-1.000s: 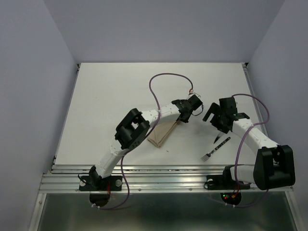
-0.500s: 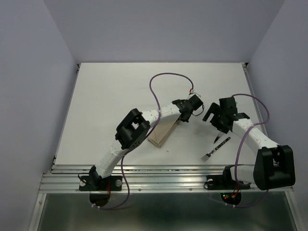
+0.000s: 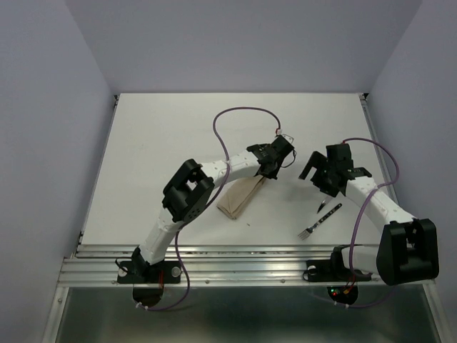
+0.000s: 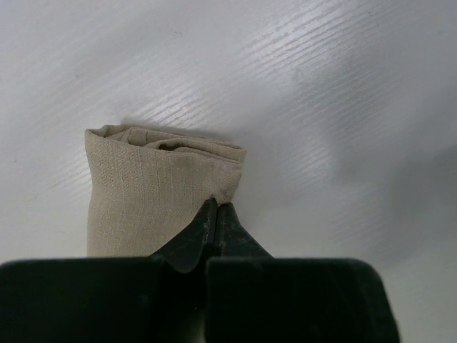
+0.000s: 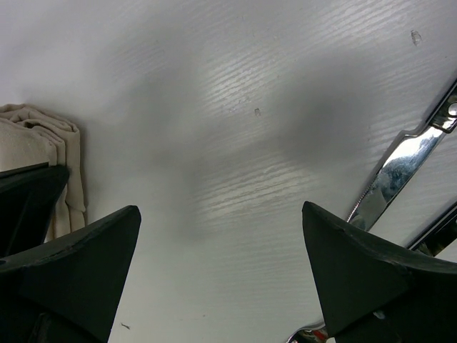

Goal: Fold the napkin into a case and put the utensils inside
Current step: Pick up the top corner of the smaller rectangle folded napkin from the center of the board.

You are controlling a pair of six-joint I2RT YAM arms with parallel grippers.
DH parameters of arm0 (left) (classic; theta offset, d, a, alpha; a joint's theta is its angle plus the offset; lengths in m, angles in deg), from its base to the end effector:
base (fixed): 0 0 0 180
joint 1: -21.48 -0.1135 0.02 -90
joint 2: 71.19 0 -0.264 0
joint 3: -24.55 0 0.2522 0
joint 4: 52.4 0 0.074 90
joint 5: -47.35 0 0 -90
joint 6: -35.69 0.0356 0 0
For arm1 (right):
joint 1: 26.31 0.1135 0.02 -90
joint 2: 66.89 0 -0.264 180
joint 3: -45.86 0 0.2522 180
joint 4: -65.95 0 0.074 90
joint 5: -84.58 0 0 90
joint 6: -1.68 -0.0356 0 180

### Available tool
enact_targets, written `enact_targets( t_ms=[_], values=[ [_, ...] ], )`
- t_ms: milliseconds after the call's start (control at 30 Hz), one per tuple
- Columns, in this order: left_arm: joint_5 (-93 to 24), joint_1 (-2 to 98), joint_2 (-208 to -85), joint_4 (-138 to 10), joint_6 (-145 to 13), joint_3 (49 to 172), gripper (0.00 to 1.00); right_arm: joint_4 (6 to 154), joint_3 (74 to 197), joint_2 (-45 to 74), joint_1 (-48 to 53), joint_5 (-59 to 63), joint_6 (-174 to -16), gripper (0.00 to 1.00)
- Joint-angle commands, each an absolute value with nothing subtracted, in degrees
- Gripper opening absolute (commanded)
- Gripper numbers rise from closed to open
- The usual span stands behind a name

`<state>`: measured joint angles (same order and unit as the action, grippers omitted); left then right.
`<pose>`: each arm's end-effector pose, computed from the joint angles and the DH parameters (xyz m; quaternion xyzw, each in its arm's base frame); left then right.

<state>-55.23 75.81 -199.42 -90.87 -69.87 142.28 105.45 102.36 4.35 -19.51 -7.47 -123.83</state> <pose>0.2994 -0.4039 0.1929 0.2728 0.8909 -0.1154 0.3443 0.2415 0.0275 0.2104 0.2412 0.9205 0.0949 0.2924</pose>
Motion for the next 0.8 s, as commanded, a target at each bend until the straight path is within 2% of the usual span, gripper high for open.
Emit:
enact_targets(
  t_ms=[0,233,633,767],
  values=[
    [-51.89,74.48,-192.93,-87.44,-71.01,139.57,0.0,105.38,104.79,2.81,-19.81,-5.95,-122.86,1.0],
    [-47.4,72.9,-190.9,-84.44,-72.51,135.87,0.0,104.41,104.88,3.68,-19.81,-2.18,-122.33,1.0],
    [-45.12,72.46,-192.57,-84.7,-72.33,137.54,0.0,103.88,104.09,3.69,-19.81,-2.17,-122.51,1.0],
    [-44.85,72.46,-192.92,-84.79,-72.24,137.81,0.04,103.62,104.0,3.86,-19.81,-2.17,-122.51,1.0]
  ],
)
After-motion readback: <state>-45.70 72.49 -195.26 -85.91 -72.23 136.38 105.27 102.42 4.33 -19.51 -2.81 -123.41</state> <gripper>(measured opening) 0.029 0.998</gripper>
